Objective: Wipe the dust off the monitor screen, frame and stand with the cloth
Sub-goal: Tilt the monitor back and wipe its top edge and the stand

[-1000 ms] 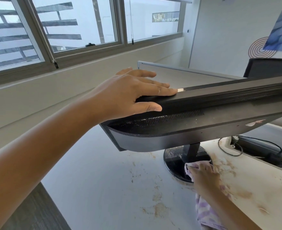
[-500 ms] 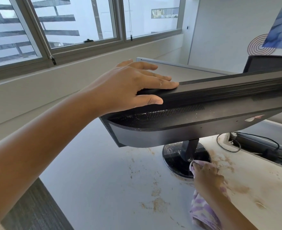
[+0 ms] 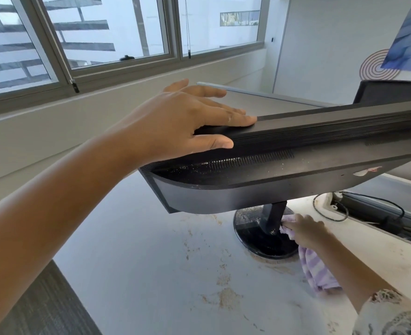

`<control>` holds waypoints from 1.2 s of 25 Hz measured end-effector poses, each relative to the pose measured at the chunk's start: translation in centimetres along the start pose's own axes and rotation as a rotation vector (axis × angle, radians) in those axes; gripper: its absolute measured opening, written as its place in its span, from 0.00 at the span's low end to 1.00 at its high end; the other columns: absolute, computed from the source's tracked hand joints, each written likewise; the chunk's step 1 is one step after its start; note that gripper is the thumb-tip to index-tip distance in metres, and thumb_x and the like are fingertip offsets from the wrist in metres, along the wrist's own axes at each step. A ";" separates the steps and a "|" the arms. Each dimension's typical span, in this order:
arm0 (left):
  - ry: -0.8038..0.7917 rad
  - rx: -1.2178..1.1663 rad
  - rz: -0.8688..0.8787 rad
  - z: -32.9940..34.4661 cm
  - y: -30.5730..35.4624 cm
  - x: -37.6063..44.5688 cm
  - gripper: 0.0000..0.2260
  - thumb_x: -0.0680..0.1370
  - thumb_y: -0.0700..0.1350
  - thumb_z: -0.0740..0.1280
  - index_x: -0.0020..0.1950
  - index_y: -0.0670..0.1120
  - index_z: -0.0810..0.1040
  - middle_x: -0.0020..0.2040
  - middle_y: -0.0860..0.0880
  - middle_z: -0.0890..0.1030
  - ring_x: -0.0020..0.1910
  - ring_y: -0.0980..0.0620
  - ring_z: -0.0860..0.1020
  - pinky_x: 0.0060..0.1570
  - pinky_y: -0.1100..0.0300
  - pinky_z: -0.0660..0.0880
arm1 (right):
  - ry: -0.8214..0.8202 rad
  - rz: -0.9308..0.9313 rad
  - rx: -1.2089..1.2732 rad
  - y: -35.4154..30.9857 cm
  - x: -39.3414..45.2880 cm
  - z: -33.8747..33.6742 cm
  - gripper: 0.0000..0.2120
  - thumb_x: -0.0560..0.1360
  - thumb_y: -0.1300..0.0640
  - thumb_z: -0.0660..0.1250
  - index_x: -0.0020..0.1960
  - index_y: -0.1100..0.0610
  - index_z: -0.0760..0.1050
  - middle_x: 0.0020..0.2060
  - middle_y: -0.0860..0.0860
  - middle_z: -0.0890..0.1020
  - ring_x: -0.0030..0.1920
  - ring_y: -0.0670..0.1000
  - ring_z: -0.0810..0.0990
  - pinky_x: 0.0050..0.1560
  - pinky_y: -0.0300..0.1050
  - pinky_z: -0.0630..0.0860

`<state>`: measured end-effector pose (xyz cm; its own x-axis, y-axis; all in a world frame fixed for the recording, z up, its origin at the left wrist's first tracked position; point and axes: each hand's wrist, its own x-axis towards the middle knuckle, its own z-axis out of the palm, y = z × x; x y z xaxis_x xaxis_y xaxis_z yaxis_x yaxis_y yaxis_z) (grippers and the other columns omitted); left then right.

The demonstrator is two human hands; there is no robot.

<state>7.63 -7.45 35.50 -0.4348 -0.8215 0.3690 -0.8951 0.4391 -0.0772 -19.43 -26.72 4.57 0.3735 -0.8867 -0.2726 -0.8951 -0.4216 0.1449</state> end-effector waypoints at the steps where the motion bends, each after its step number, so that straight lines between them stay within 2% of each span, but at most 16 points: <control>1: -0.002 -0.007 0.003 -0.1 0.0 0.2 0.20 0.74 0.63 0.55 0.66 0.68 0.59 0.64 0.69 0.67 0.71 0.58 0.60 0.68 0.50 0.53 | 0.025 0.003 -0.007 0.0 0.5 0.1 0.17 0.81 0.47 0.53 0.68 0.37 0.64 0.63 0.50 0.70 0.61 0.54 0.69 0.56 0.53 0.68; 3: 0.007 -0.011 0.005 0.1 -0.2 0.3 0.21 0.74 0.64 0.55 0.67 0.67 0.59 0.64 0.68 0.67 0.71 0.57 0.62 0.66 0.50 0.56 | 0.079 0.007 -0.045 -0.5 1.0 0.4 0.16 0.81 0.46 0.53 0.67 0.41 0.67 0.62 0.50 0.71 0.60 0.54 0.70 0.54 0.52 0.68; 5: 0.021 -0.018 -0.001 0.2 -0.2 0.1 0.21 0.74 0.63 0.54 0.67 0.67 0.59 0.64 0.67 0.68 0.71 0.56 0.63 0.66 0.49 0.58 | 0.098 0.060 -0.090 -0.7 1.5 0.3 0.15 0.80 0.50 0.53 0.65 0.44 0.68 0.60 0.51 0.71 0.60 0.54 0.70 0.55 0.52 0.70; 7: 0.017 -0.040 -0.009 0.1 -0.1 -0.3 0.20 0.75 0.63 0.54 0.67 0.67 0.59 0.64 0.68 0.68 0.71 0.56 0.62 0.68 0.45 0.61 | 0.049 0.228 -0.100 0.2 1.8 -1.0 0.17 0.79 0.53 0.54 0.67 0.48 0.67 0.61 0.52 0.71 0.62 0.55 0.70 0.58 0.52 0.71; 9: 0.015 -0.038 -0.014 0.2 0.0 -0.5 0.20 0.75 0.63 0.54 0.67 0.67 0.59 0.64 0.68 0.68 0.72 0.55 0.61 0.68 0.44 0.59 | 0.012 0.361 -0.123 0.5 1.9 -2.2 0.19 0.79 0.54 0.52 0.70 0.49 0.66 0.64 0.52 0.69 0.65 0.55 0.67 0.61 0.55 0.69; 10: 0.014 -0.035 -0.016 0.2 0.1 -0.5 0.20 0.75 0.63 0.54 0.67 0.67 0.59 0.64 0.68 0.68 0.72 0.55 0.60 0.69 0.45 0.57 | 0.026 0.345 -0.145 -0.1 1.9 -2.4 0.20 0.78 0.55 0.53 0.69 0.47 0.67 0.64 0.51 0.68 0.65 0.55 0.67 0.61 0.55 0.69; 13: 0.015 -0.035 -0.032 0.1 0.0 -0.5 0.20 0.74 0.63 0.54 0.66 0.68 0.59 0.64 0.68 0.67 0.72 0.56 0.59 0.68 0.47 0.56 | 0.098 0.118 -0.243 -2.0 0.9 -0.7 0.20 0.76 0.57 0.57 0.66 0.44 0.71 0.62 0.50 0.70 0.63 0.54 0.68 0.58 0.53 0.69; 14: 0.011 -0.038 -0.033 0.0 0.0 -0.3 0.20 0.74 0.63 0.54 0.66 0.68 0.59 0.64 0.68 0.67 0.72 0.56 0.59 0.68 0.47 0.56 | 0.092 0.126 -0.248 -1.6 0.7 -0.3 0.20 0.75 0.57 0.57 0.65 0.44 0.71 0.62 0.50 0.70 0.63 0.54 0.68 0.59 0.53 0.69; 17: 0.004 -0.037 -0.037 0.1 0.2 -0.3 0.20 0.74 0.64 0.54 0.66 0.68 0.59 0.64 0.68 0.67 0.72 0.56 0.59 0.68 0.45 0.58 | 0.065 0.359 -0.233 0.6 0.8 -1.7 0.19 0.77 0.54 0.55 0.67 0.43 0.69 0.65 0.50 0.69 0.66 0.56 0.66 0.60 0.56 0.69; 19: 0.001 -0.034 -0.044 0.1 0.2 -0.5 0.20 0.74 0.63 0.54 0.66 0.68 0.59 0.64 0.68 0.67 0.72 0.56 0.59 0.67 0.45 0.58 | 0.124 0.230 -0.256 0.2 1.0 -1.9 0.19 0.78 0.54 0.54 0.67 0.44 0.69 0.65 0.51 0.68 0.66 0.56 0.66 0.59 0.54 0.70; 21: 0.000 -0.039 -0.053 0.1 0.2 -0.6 0.20 0.74 0.64 0.54 0.66 0.67 0.60 0.64 0.67 0.67 0.72 0.56 0.60 0.67 0.45 0.57 | 0.157 0.063 -0.174 -0.6 0.5 -1.0 0.17 0.79 0.53 0.55 0.66 0.45 0.70 0.64 0.51 0.69 0.66 0.55 0.67 0.60 0.51 0.71; 22: -0.009 -0.043 -0.054 0.0 0.2 -0.5 0.20 0.74 0.64 0.54 0.66 0.68 0.60 0.65 0.67 0.67 0.72 0.56 0.60 0.68 0.45 0.57 | 0.127 0.112 -0.107 -0.3 0.3 -1.0 0.18 0.79 0.54 0.55 0.67 0.45 0.70 0.64 0.51 0.69 0.67 0.55 0.67 0.62 0.52 0.70; 24: -0.016 -0.040 -0.056 0.0 0.4 -0.2 0.20 0.75 0.62 0.56 0.66 0.67 0.61 0.65 0.67 0.67 0.72 0.56 0.60 0.68 0.46 0.57 | -0.011 0.354 -0.039 0.5 -0.4 -2.1 0.20 0.79 0.55 0.54 0.70 0.45 0.67 0.65 0.53 0.69 0.67 0.57 0.66 0.65 0.56 0.68; 25: -0.019 -0.035 -0.055 -0.1 0.5 -0.1 0.20 0.75 0.62 0.56 0.66 0.67 0.61 0.65 0.67 0.67 0.72 0.56 0.60 0.67 0.46 0.56 | -0.054 0.410 -0.028 0.2 -0.9 -2.4 0.20 0.79 0.55 0.53 0.70 0.46 0.66 0.65 0.53 0.69 0.67 0.57 0.66 0.65 0.58 0.67; 28: -0.023 -0.018 -0.049 -0.2 0.4 -0.1 0.20 0.75 0.61 0.56 0.67 0.66 0.61 0.64 0.67 0.66 0.72 0.55 0.60 0.68 0.47 0.55 | -0.041 0.264 0.016 -3.7 -3.0 -2.0 0.21 0.76 0.57 0.56 0.69 0.46 0.66 0.62 0.53 0.70 0.65 0.57 0.68 0.63 0.54 0.69; 30: -0.036 -0.009 -0.051 -0.2 0.5 -0.1 0.20 0.75 0.61 0.56 0.67 0.66 0.61 0.64 0.68 0.66 0.72 0.55 0.60 0.68 0.46 0.55 | 0.042 0.203 -0.015 -6.5 -5.5 -0.1 0.20 0.77 0.55 0.57 0.69 0.49 0.65 0.63 0.53 0.71 0.63 0.57 0.70 0.59 0.50 0.73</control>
<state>7.29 -7.04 35.64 -0.3917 -0.8554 0.3389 -0.9155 0.3992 -0.0506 -15.69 -19.13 5.24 0.1956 -0.9607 -0.1968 -0.9494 -0.2358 0.2074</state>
